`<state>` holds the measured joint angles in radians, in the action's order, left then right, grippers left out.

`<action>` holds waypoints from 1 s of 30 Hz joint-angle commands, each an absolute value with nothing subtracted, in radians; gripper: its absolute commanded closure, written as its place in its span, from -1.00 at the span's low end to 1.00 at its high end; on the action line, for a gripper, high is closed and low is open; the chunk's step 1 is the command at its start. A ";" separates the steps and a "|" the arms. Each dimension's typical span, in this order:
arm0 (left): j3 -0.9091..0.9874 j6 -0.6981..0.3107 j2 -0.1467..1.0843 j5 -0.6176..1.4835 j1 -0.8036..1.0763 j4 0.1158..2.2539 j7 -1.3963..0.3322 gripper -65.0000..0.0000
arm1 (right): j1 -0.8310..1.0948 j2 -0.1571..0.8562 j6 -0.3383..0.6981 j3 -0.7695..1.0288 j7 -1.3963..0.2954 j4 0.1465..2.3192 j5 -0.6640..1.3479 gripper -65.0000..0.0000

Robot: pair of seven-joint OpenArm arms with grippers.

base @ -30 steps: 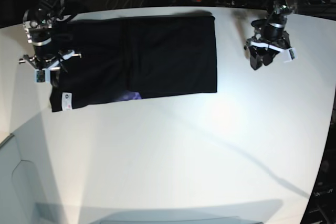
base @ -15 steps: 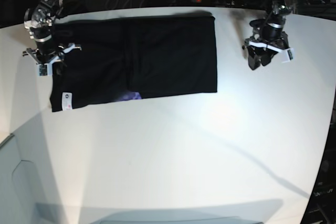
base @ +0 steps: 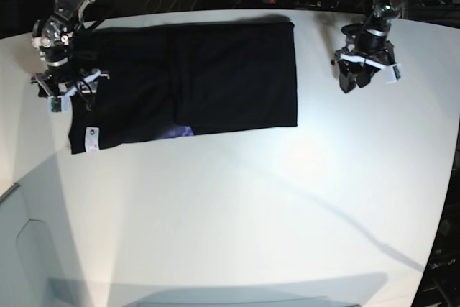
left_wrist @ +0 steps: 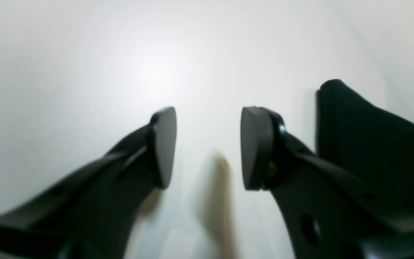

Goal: Fold the T-shirt properly

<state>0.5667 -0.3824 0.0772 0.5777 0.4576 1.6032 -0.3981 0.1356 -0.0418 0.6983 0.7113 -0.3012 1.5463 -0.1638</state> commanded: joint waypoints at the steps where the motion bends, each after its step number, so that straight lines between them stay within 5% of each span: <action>1: 0.573 -0.390 0.087 0.590 0.472 1.624 -0.374 0.14 | 0.124 -0.030 0.698 0.733 -0.278 1.550 -0.154 -0.33; 17: 0.573 -0.390 0.087 0.590 0.469 1.630 -0.375 0.14 | 0.101 0.010 0.698 0.753 -0.278 1.354 -0.154 -0.30; 21: 0.573 -0.390 0.087 0.590 0.467 1.632 -0.375 0.14 | 0.101 0.008 0.698 0.751 -0.278 1.354 -0.154 0.07; 26: 0.572 -0.390 0.087 0.590 0.467 1.626 -0.375 0.14 | 0.101 0.007 0.698 0.751 -0.278 1.354 -0.154 0.96; 30: 0.567 -0.390 0.084 0.590 0.466 1.623 -0.375 0.14 | 0.101 0.007 0.698 0.751 -0.278 1.363 -0.154 1.00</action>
